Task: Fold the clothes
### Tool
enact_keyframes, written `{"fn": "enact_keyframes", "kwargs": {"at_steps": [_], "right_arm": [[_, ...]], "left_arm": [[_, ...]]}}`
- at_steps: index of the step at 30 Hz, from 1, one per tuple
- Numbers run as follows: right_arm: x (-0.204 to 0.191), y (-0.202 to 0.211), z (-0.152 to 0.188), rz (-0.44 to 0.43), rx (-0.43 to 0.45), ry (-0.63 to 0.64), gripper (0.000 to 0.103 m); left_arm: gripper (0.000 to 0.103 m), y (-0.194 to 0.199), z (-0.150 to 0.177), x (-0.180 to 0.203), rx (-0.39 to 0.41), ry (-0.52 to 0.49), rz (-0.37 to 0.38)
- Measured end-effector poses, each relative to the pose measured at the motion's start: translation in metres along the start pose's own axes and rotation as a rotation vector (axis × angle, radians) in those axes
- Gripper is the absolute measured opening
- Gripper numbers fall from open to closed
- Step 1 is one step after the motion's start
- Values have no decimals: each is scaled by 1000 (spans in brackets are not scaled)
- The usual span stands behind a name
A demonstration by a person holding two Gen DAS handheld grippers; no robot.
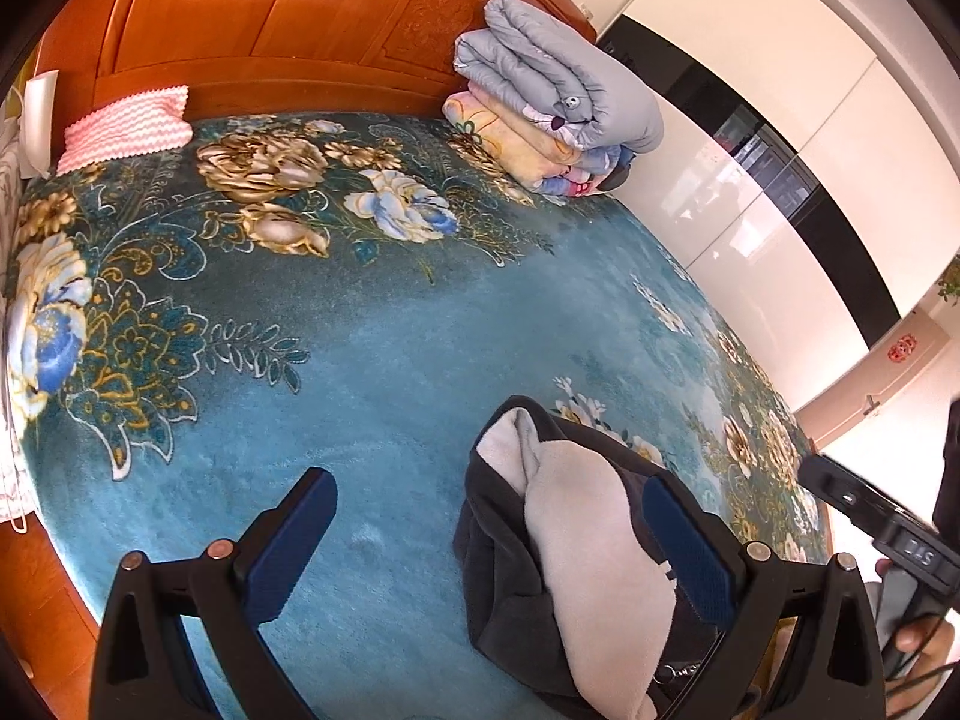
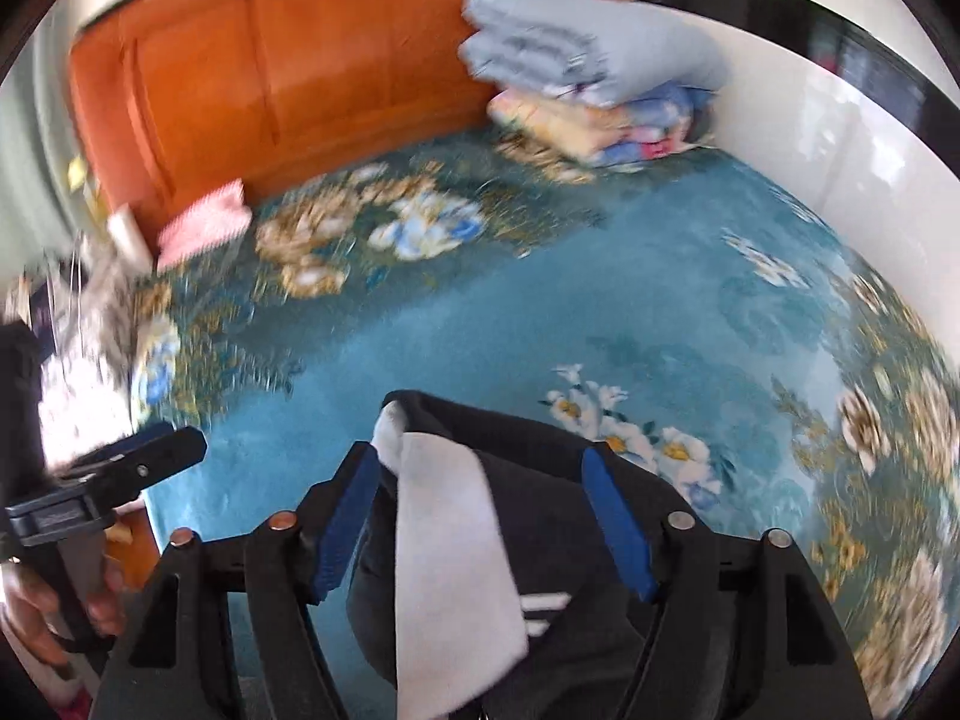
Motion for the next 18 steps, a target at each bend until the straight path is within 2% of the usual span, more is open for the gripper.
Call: {"fn": "enact_keyframes", "kwargs": {"at_steps": [1,2,5,7,11,13,15,18], "right_arm": [[16,11,4,-2,20,-63,89],[30,16,13,-15,14,-122,92],[75,26,48,-52,-30,-303,96],[97,33,77,-41,-42,-363,97],[112,38,127,-20,-82,-383,97],[105,34,153,-37,-132,-355,97],[105,28,172,-19,-165,-309,97],[95,27,192,-48,-185,-263,97]], "left_arm": [[103,-1,2,5,-7,-9,5],[103,-2,5,10,-16,-19,11],[103,-9,15,35,-70,-79,36],[103,-16,24,56,-107,-133,48],[103,-31,44,88,-162,-227,28],[103,-38,54,97,-200,-251,16],[103,-42,63,103,-235,-262,18],[103,-45,71,113,-258,-326,2]]}}
Point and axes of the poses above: each gripper's, at about its wrist camera, not at the fingertips, and y roughly against the way its jaws point, x to its right, z to its underside, the point moved 10 cm from there along -y, roughly the way its jaws point, and after that the axes turned 9 degrees about -y, right-handed, at the moved point
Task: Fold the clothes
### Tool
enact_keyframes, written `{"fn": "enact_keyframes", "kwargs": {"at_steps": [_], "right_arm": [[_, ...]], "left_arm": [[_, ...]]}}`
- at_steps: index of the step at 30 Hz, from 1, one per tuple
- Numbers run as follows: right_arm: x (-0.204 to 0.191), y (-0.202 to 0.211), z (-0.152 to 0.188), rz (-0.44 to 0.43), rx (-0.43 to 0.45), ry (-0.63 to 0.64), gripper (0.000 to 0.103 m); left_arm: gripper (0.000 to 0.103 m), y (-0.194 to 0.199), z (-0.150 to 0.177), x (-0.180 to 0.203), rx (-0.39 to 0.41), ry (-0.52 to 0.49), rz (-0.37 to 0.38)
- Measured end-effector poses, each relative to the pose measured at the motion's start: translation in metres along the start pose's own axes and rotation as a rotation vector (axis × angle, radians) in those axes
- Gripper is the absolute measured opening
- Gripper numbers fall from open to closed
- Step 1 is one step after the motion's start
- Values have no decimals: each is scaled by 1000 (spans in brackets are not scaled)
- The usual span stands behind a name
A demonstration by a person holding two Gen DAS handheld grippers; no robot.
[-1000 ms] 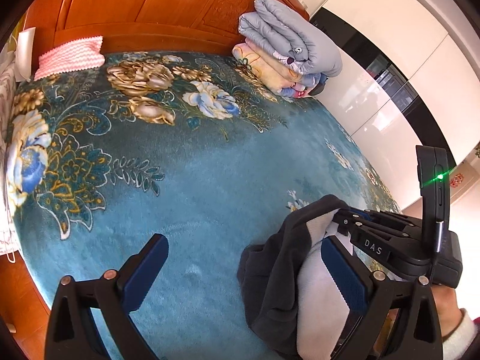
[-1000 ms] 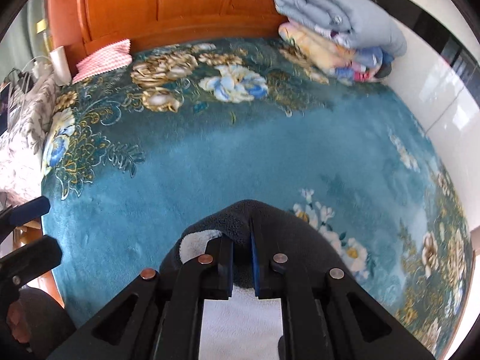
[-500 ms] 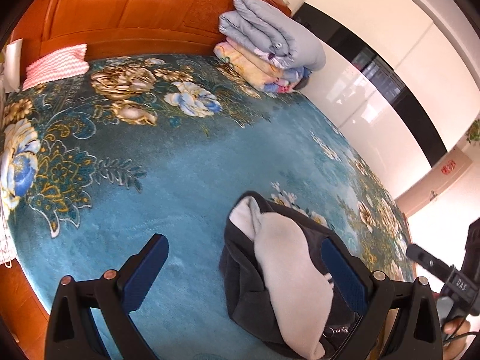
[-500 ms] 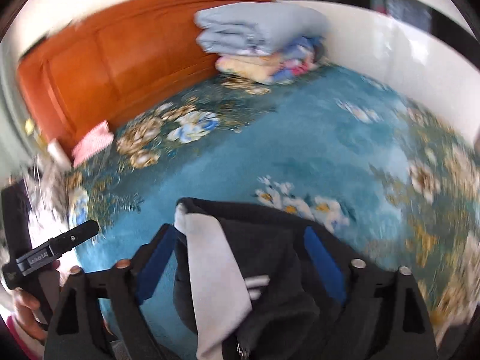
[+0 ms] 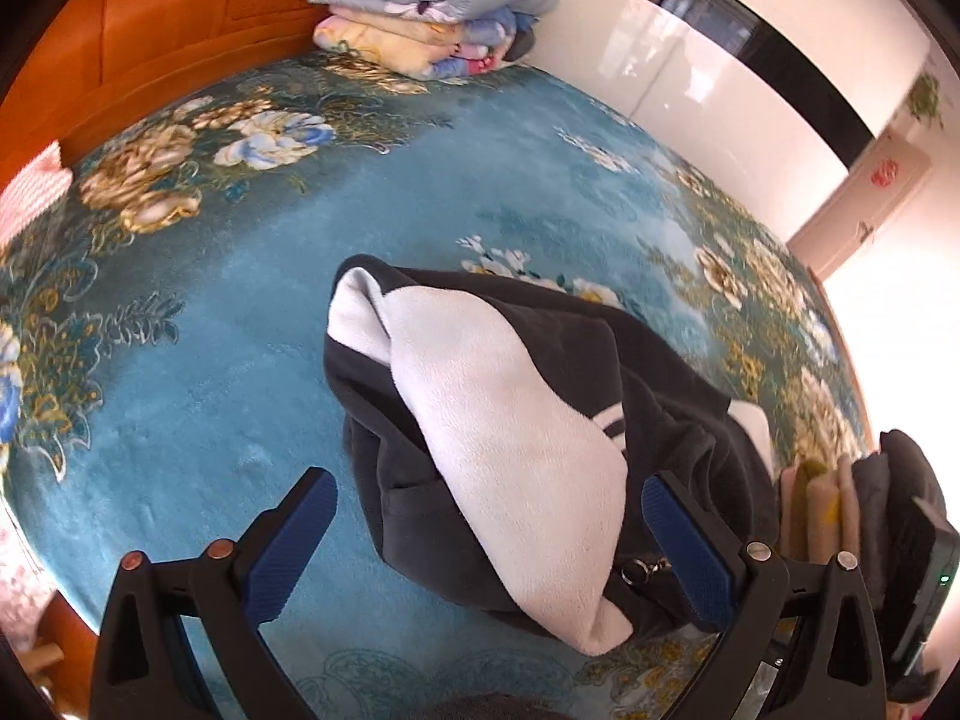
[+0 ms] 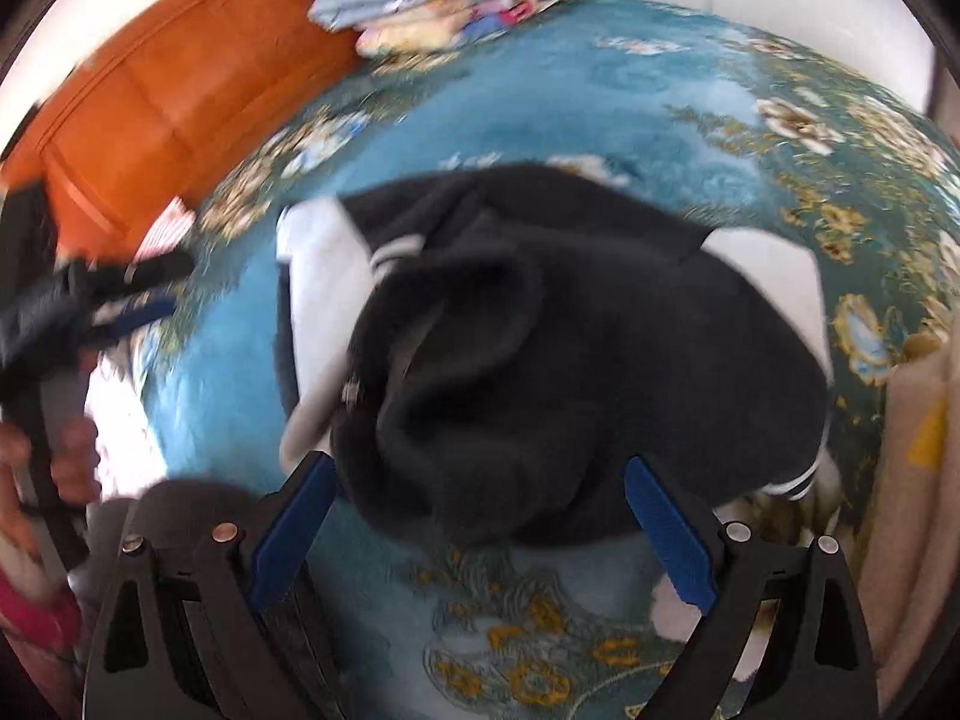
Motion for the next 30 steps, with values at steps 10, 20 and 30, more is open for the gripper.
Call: {"fn": "enact_keyframes", "kwargs": {"at_steps": [10,20,30], "right_arm": [[29,-8,16,135,11,148,97],[35,-32,4,196,12,175,68],[33,-17,-49,115,95,13,20]], "left_arm": [[103,-32,17,42,-112,-197,-55],[103,-50,31,51,-191,-245,-73],[101,-66,44,58,-264,-305,-95]]}}
Point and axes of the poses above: each gripper's, at about its wrist camera, not at the fingertips, and y roughly against the way its jaws point, x to its right, z to its underside, the point moved 10 cm from there along -y, roughly the way its jaws point, and after that the axes turned 9 degrees about -y, right-handed, at the moved point
